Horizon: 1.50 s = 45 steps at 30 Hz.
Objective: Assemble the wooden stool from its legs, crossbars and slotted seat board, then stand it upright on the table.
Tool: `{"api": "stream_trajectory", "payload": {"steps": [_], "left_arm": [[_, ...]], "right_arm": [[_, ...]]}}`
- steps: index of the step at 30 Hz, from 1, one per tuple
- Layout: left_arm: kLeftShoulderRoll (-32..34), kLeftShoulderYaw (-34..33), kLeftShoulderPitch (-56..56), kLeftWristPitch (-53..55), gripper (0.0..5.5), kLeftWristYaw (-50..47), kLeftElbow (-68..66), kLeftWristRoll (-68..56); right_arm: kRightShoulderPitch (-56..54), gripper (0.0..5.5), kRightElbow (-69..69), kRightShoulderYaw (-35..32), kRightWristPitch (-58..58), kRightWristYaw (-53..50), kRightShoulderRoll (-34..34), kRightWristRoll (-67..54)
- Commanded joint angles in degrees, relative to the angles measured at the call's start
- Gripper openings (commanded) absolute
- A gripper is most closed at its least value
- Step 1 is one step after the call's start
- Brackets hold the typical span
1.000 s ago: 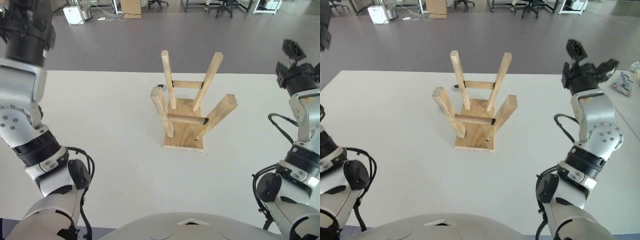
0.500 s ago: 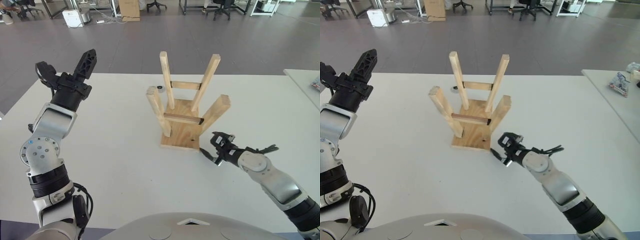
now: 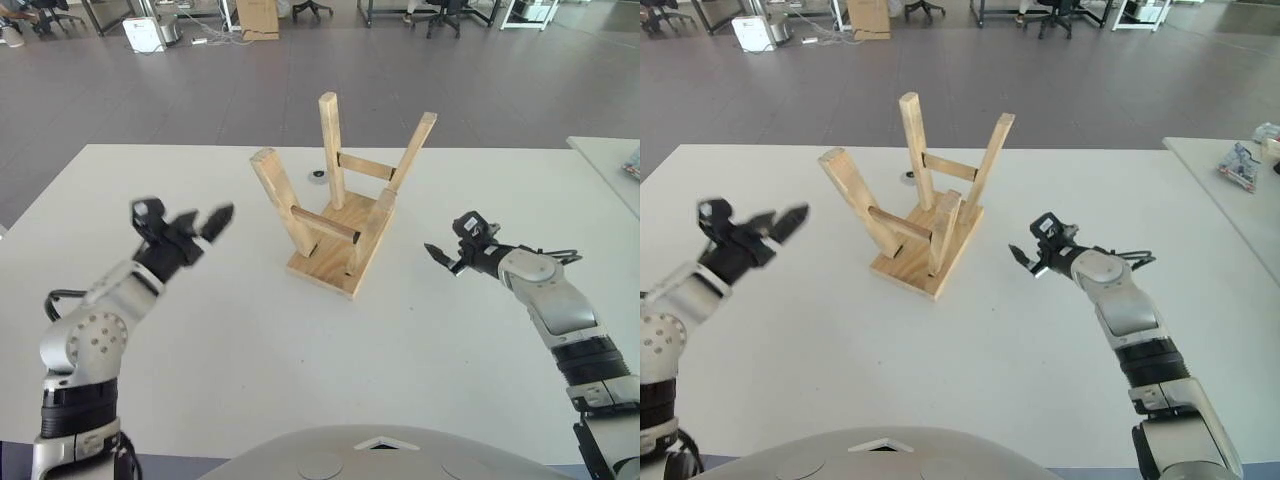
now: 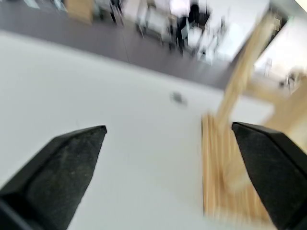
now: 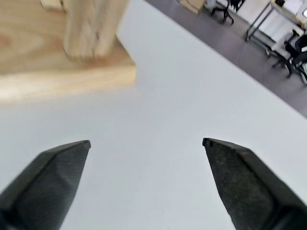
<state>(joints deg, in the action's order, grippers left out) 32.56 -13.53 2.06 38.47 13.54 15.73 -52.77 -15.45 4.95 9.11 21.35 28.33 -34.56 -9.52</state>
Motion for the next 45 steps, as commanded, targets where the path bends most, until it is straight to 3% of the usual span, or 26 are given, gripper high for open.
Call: {"api": "stream_trajectory", "payload": {"steps": [1, 4, 12, 15, 18, 21, 23, 25, 29, 36, 41, 45], "left_arm": [[3.8, 5.8, 5.4, 1.4, 4.82, 5.4, 1.8, 7.3], [2.9, 6.6, 7.5, 1.7, 4.82, 6.0, 1.1, 10.1], [2.3, 6.2, 7.9, 1.7, 4.82, 8.9, -2.7, 15.0], [1.3, 5.9, 7.9, 1.4, 4.82, 8.8, -2.6, 16.1], [0.6, 5.8, 7.9, 1.4, 4.82, 8.9, -2.7, 17.0], [0.3, 5.5, 7.6, 1.0, 4.82, 8.8, -3.1, 17.4], [0.0, 5.1, 7.7, 0.5, 4.82, 8.7, -3.3, 18.0], [0.2, 4.8, 7.1, 0.2, 4.82, 9.0, -3.8, 19.0], [2.5, 5.7, 3.9, -0.6, 4.82, 10.3, -6.4, 22.6], [6.9, 12.6, 1.7, -0.3, 4.82, 17.5, -8.4, 29.8], [8.2, 15.2, 2.1, 0.0, 4.82, 19.0, -8.2, 33.3], [5.6, 17.0, -2.5, -2.0, 4.82, 19.6, -11.1, 35.0]], "right_arm": [[-0.9, 4.41, -10.2, -1.0, 3.9, 2.3, 4.3, -4.9], [-1.0, 4.41, -17.7, -0.4, 8.8, 1.9, 7.3, -7.7], [-2.5, 4.41, -38.6, 10.8, 20.7, -0.9, 17.1, -12.8], [-12.5, 4.41, -36.0, 4.2, 20.1, -3.8, 17.9, -11.2], [-32.5, 4.41, -29.6, -10.4, 20.0, -10.4, 19.8, -15.2], [-42.8, 4.41, -15.4, -20.6, 15.9, -12.6, 10.2, -11.9], [-37.5, 4.41, -4.1, -20.5, 10.7, -9.8, 2.9, -6.1], [-25.6, 4.41, 5.5, -15.3, 2.6, -7.3, -0.7, 1.1], [-10.5, 4.41, 12.6, -11.3, -7.5, -4.7, 5.7, 2.5], [-7.5, 4.41, 22.9, -0.7, -12.7, -1.5, 14.8, 8.5], [-5.8, 4.41, 26.2, 5.1, -14.6, 2.4, 15.0, 13.2], [-1.1, 4.41, 15.9, 5.4, -10.7, 14.5, 12.6, 6.7]]}}
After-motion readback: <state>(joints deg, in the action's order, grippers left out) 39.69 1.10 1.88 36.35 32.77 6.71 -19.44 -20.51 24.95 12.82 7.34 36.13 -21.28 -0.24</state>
